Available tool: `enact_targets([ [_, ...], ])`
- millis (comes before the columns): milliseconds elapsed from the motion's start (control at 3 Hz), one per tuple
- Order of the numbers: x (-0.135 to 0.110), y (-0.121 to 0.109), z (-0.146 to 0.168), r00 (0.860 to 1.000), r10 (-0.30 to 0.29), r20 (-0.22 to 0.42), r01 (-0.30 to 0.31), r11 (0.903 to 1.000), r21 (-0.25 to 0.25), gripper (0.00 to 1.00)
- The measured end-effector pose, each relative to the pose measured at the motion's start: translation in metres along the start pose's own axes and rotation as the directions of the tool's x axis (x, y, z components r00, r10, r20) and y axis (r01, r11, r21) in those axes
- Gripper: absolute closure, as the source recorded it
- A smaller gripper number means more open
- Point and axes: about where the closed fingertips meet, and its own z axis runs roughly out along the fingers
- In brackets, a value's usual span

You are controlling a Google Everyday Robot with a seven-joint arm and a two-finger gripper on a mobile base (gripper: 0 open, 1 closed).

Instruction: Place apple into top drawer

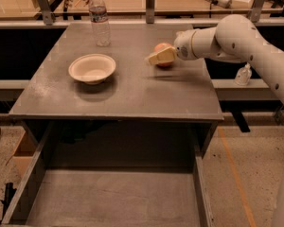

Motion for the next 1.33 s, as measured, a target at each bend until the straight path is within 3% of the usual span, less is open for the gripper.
enact_targets([
  [333,0.017,0.001,0.002,1.0,0.015,-0.021,-0.015,0.9999,-0.005,0.15],
  [667,0.031,0.006,0.001,0.999,0.023,-0.026,-0.024,0.9996,-0.017,0.39],
  [1000,0.026,0.009,-0.01,1.0,0.001,0.011,-0.001,0.9997,-0.023,0.62],
  [1333,0.005,0.033,-0.048,0.992,-0.105,0.066,0.109,0.9919,-0.066,0.85],
])
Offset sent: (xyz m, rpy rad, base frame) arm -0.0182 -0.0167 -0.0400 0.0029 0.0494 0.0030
